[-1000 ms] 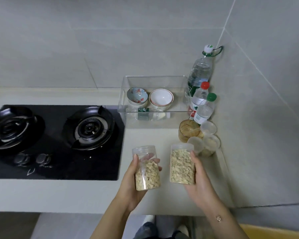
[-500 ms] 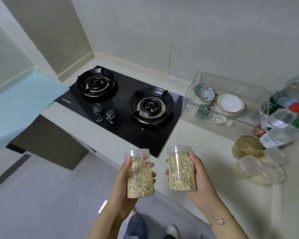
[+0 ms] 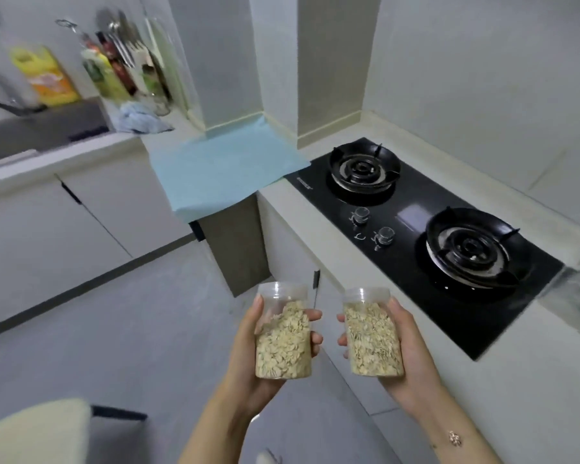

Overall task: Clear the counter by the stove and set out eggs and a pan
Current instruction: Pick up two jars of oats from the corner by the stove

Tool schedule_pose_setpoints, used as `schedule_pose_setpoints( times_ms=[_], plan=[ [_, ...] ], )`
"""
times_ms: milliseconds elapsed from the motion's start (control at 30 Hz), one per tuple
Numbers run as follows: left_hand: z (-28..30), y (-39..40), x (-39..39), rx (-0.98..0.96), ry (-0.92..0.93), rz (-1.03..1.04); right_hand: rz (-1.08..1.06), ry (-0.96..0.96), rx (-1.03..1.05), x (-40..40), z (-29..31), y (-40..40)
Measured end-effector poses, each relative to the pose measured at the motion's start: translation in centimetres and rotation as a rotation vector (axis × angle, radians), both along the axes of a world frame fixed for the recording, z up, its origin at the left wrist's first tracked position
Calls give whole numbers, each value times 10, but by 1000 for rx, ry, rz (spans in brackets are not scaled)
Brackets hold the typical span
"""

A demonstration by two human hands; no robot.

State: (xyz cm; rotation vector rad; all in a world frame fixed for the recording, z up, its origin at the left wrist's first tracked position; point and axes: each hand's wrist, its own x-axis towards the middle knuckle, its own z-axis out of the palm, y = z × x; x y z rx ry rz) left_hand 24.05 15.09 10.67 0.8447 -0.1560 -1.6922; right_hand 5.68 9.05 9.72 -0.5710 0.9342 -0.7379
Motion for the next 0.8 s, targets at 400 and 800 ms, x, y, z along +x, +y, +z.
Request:
schedule_pose_setpoints(
  times_ms=[400, 800],
  plan=[
    [-10, 65, 204, -15, 64, 235, 276, -156, 158, 226, 13, 2],
    [-31, 45, 369, 47, 77, 576, 614, -99, 191, 437, -15, -55]
  ],
)
